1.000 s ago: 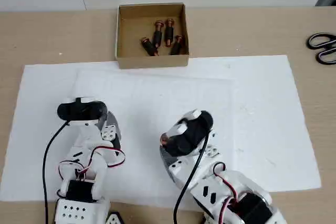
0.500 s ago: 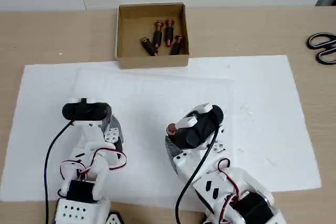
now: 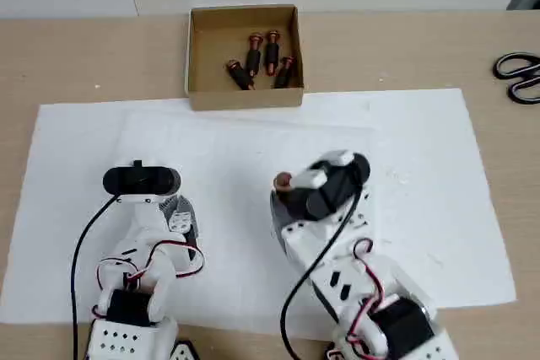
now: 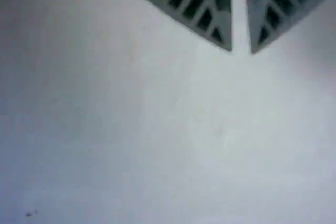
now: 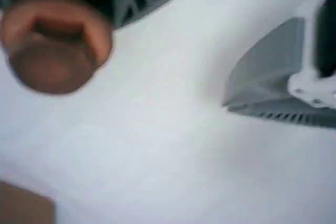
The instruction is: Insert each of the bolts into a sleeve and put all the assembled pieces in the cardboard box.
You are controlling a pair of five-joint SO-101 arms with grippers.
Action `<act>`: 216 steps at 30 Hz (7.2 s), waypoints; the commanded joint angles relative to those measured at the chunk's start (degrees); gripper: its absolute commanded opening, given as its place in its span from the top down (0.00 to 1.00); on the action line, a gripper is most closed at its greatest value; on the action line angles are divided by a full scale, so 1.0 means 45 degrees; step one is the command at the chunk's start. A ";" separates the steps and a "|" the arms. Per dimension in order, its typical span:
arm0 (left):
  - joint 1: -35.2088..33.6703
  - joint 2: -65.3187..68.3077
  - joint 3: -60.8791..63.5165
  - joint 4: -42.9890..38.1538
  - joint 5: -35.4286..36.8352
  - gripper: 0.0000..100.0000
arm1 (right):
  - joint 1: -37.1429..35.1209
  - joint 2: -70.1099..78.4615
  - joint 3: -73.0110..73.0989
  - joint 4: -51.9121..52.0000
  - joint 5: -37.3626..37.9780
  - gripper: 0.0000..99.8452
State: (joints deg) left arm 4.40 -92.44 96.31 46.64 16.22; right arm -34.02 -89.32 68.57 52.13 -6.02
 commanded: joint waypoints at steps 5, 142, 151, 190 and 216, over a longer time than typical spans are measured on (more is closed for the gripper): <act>-0.1289 -0.0098 -0.0498 0.0078 0.2598 0.99 | 0.1514 0.5226 -0.3028 -0.2960 0.0098 1.00; 0.0879 -0.0117 -0.0635 0.0039 -0.0781 0.99 | 0.3897 3.1580 -3.6669 1.0149 -0.0762 1.00; 0.0879 -0.0117 -0.0635 0.0039 -0.0781 0.99 | 0.4347 2.9880 -3.6650 1.0676 -0.0938 1.00; 0.0879 -0.0117 -0.0635 0.0039 -0.0781 0.99 | 0.4425 1.2747 -1.6234 1.0110 -0.1055 1.00; 0.0879 -0.0117 -0.0635 0.0039 -0.0781 0.99 | 0.6359 0.4757 -0.1035 0.2237 -0.0938 1.00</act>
State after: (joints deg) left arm 8.53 -92.44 96.31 46.64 13.05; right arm -6.24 -67.08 61.19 66.02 -10.59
